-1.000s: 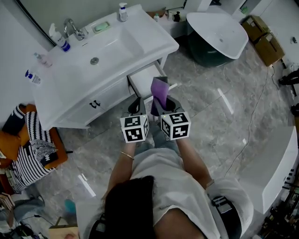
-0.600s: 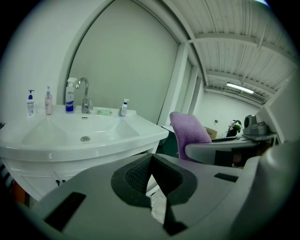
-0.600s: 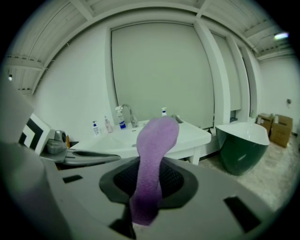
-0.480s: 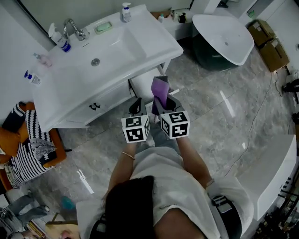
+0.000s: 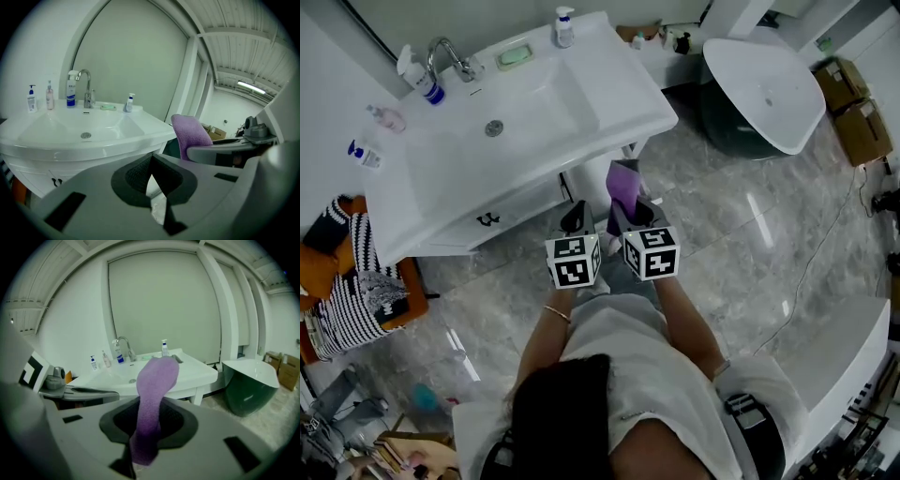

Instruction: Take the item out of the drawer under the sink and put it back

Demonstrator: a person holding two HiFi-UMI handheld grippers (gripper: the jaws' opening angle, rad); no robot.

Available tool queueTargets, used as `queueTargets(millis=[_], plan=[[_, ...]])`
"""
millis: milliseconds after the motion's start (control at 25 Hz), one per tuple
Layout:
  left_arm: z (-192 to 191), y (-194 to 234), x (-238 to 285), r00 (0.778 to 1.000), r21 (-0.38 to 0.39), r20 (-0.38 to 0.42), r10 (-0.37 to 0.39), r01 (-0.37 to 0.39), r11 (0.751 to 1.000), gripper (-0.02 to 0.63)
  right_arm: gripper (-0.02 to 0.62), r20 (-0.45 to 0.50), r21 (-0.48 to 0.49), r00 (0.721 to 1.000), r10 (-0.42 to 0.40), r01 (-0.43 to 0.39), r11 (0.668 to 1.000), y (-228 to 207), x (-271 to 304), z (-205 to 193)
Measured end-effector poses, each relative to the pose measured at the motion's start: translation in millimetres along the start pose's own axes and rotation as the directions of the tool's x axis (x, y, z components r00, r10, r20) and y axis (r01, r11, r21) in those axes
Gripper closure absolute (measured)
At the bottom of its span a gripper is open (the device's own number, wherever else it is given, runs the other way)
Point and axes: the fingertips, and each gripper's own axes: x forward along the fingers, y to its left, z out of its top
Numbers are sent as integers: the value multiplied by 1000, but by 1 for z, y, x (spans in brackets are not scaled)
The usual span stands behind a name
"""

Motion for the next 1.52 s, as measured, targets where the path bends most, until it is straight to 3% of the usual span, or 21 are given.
queueTargets(millis=[920,1520], plan=[[-35,7,97,987,-91,-147,59,-73,993,602,497,-223,61,969,109,-97,993,-54,93,-49],[-88,29,170,965,-144,-249,82,-121,982,603,497,-319,102,943,99,-70,992,-83,155,-99]])
